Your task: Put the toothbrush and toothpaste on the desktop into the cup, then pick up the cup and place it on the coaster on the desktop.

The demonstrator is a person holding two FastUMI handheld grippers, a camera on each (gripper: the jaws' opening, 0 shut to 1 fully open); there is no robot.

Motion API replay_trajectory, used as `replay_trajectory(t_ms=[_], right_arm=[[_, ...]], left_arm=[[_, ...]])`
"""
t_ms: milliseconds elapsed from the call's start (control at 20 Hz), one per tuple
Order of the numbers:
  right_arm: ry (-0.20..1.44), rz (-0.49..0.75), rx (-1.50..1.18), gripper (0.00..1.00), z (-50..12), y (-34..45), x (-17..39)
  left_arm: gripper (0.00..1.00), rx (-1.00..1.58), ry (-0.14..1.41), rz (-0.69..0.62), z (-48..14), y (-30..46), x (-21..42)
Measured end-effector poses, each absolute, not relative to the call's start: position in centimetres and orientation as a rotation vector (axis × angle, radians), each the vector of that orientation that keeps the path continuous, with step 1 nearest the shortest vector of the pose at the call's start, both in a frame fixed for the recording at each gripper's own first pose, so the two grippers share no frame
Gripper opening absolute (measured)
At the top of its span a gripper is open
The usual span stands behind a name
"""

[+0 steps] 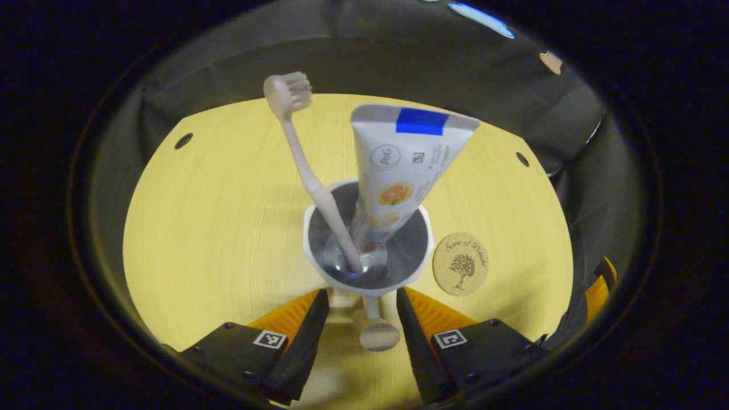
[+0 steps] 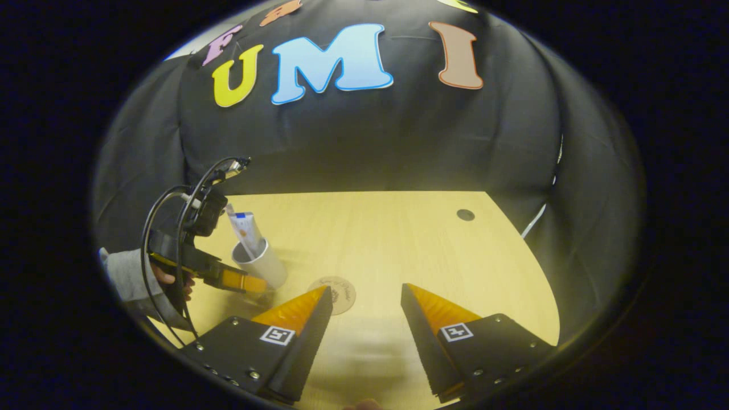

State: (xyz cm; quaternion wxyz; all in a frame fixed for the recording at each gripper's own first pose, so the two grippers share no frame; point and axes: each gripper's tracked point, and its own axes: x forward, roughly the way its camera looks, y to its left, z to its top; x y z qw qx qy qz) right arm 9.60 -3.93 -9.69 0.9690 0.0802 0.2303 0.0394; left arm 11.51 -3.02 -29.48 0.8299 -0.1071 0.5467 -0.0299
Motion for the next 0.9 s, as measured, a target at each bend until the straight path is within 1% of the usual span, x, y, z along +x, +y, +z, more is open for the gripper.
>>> replay_trajectory(t_ms=[50, 100, 150, 200, 250, 300, 350, 450, 500, 550, 650, 700, 900], right_arm=[[0.469, 0.078, 0.17, 0.78, -10.0, -3.8, 9.5], [0.474, 0.076, 0.179, 0.78, -10.1, -3.7, 9.4], [0.478, 0.073, 0.184, 0.78, -10.4, -3.6, 9.2], [0.482, 0.068, 0.185, 0.78, -10.5, -3.7, 9.2], [0.486, 0.061, 0.184, 0.78, -10.7, -3.8, 8.9], [0.492, 0.057, 0.183, 0.78, -10.8, -3.8, 8.8], [0.496, 0.052, 0.182, 0.78, -10.9, -3.9, 8.5], [0.499, 0.044, 0.182, 0.78, -11.1, -4.0, 8.2], [0.501, 0.041, 0.182, 0.78, -11.1, -4.1, 8.1], [0.504, 0.038, 0.183, 0.78, -11.3, -4.1, 7.9], [0.51, 0.033, 0.192, 0.78, -11.5, -4.1, 7.6], [0.512, 0.032, 0.196, 0.78, -11.6, -4.1, 7.5], [0.52, 0.023, 0.204, 0.78, -12.0, -4.2, 6.9]], left_arm=[[0.8, -0.24, 1.171, -0.061, -29.8, -3.2, 11.5], [0.8, -0.241, 1.178, -0.054, -30.0, -3.1, 11.5], [0.72, -0.248, 1.182, -0.057, -30.2, -3.2, 11.6], [0.7, -0.247, 1.186, -0.059, -30.0, -3.3, 11.5], [0.63, -0.244, 1.189, -0.06, -30.2, -3.3, 11.6], [0.69, -0.25, 1.191, -0.07, -30.2, -3.7, 11.6], [0.53, -0.236, 1.196, -0.069, -30.4, -3.7, 11.5], [0.46, -0.233, 1.204, -0.072, -30.6, -4.1, 11.4], [0.47, -0.215, 1.22, -0.063, -30.5, -4.0, 11.0], [0.4, -0.193, 1.214, -0.062, -30.6, -3.8, 11.2], [0.36, -0.172, 1.196, -0.075, -30.5, -3.7, 11.4], [0.37, -0.173, 1.176, -0.078, -30.4, -3.8, 11.8], [0.34, -0.142, 1.152, -0.092, -30.5, -4.5, 11.3]])
